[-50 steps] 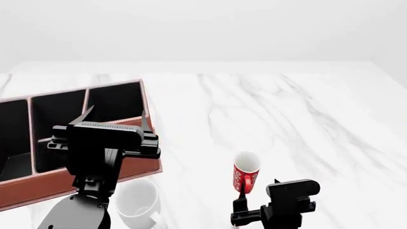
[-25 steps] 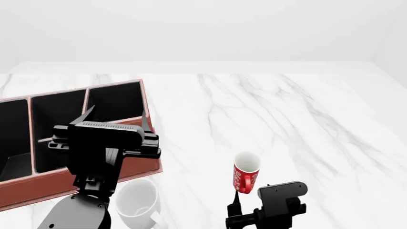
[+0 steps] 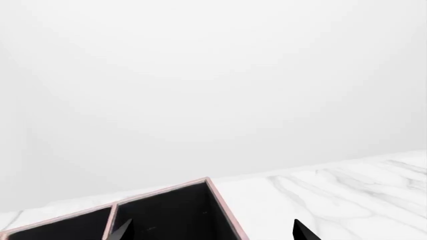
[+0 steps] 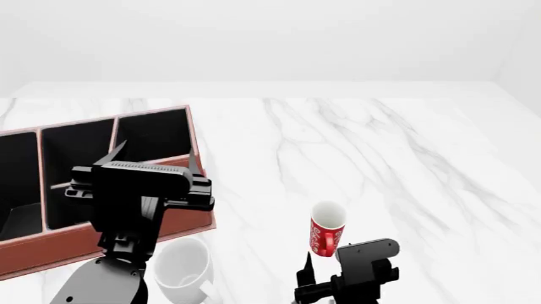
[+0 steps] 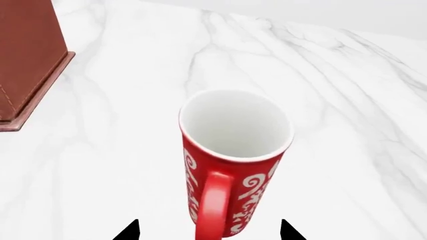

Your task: Pick up the red mug and place it to the right of the caddy.

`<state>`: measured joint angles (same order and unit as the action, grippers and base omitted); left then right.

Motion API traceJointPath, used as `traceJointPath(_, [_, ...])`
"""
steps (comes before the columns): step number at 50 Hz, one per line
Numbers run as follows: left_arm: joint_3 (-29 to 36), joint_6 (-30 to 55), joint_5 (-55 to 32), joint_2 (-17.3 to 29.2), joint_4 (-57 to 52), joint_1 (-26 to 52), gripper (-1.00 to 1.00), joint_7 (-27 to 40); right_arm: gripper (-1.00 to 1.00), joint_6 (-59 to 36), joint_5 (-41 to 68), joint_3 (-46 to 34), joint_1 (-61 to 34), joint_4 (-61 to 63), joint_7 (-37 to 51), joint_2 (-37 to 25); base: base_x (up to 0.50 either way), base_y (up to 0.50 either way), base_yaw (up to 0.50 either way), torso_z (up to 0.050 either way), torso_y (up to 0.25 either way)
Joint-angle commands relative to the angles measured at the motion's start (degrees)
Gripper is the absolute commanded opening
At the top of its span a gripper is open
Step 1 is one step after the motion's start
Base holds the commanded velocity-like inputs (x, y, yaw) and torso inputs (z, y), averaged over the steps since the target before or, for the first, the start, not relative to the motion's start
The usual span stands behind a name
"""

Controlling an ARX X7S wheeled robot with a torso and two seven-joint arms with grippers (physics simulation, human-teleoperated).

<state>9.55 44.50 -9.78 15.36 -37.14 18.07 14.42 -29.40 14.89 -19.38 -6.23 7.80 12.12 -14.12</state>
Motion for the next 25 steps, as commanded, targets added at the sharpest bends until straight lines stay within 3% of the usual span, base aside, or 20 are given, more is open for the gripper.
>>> traceJointPath(1, [0.22, -0.02, -0.22, 0.19, 0.13, 0.09, 1.00, 0.20, 1.00, 0.40, 0.06, -0.40, -0.48, -1.03, 0.00, 0.09, 0.00, 0.00, 0.00, 0.000, 0.000])
traceJointPath(25, [1.03, -0.27, -0.40, 0.56, 0.41, 0.16, 1.00, 0.69, 1.00, 2.49, -0.56, -1.53, -3.77, -8.37, -0.32, 1.26, 0.00, 0.00, 0.00, 0.000, 0.000])
